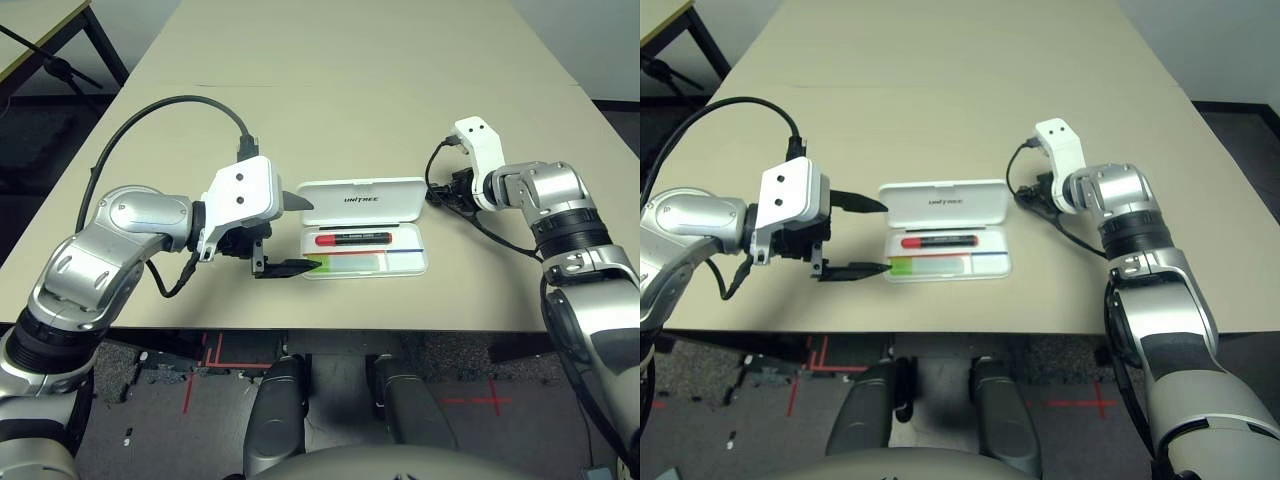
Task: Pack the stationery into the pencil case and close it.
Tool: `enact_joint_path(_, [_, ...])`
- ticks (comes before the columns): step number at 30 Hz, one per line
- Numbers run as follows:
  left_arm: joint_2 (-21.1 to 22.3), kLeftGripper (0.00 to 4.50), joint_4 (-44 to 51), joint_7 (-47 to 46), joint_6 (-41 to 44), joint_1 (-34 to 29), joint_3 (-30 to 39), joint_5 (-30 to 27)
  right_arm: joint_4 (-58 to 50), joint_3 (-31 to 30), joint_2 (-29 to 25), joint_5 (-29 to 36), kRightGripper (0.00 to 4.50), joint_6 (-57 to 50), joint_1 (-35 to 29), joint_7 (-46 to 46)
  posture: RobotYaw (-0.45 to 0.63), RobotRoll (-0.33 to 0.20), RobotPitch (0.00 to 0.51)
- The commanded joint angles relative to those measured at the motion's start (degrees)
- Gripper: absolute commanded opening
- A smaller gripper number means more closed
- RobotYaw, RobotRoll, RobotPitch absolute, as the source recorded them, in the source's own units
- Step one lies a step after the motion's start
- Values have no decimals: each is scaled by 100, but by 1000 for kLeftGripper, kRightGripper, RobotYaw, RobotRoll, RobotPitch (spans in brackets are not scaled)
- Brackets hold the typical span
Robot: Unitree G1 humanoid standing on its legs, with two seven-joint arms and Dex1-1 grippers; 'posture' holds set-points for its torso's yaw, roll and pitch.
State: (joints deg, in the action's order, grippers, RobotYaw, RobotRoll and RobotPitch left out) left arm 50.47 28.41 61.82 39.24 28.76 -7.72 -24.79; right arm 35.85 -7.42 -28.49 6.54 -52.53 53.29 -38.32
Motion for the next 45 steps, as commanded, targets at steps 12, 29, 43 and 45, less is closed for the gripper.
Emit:
enact_joint_path(12, [72, 4500, 89, 71, 67, 66, -122, -5, -701, -560, -1233, -270, 303, 908, -573, -1528, 105, 0, 162])
enact_joint_path(29, [73, 4500, 33, 159, 44, 76, -155, 17, -1117, -251, -2576, 262, 303, 3886, -1280, -4785, 87, 0, 171])
enact_joint_path(43, [89, 4500, 78, 123, 91, 51, -183, 8, -1589, -684, -2329, 484, 303, 4124, -1094, -5418, 107, 0, 173])
enact_joint_path(45, [86, 4500, 93, 112, 105, 43, -183, 5, -1761, -842, -2384, 616, 303, 4095, -1107, -5418, 109, 0, 173])
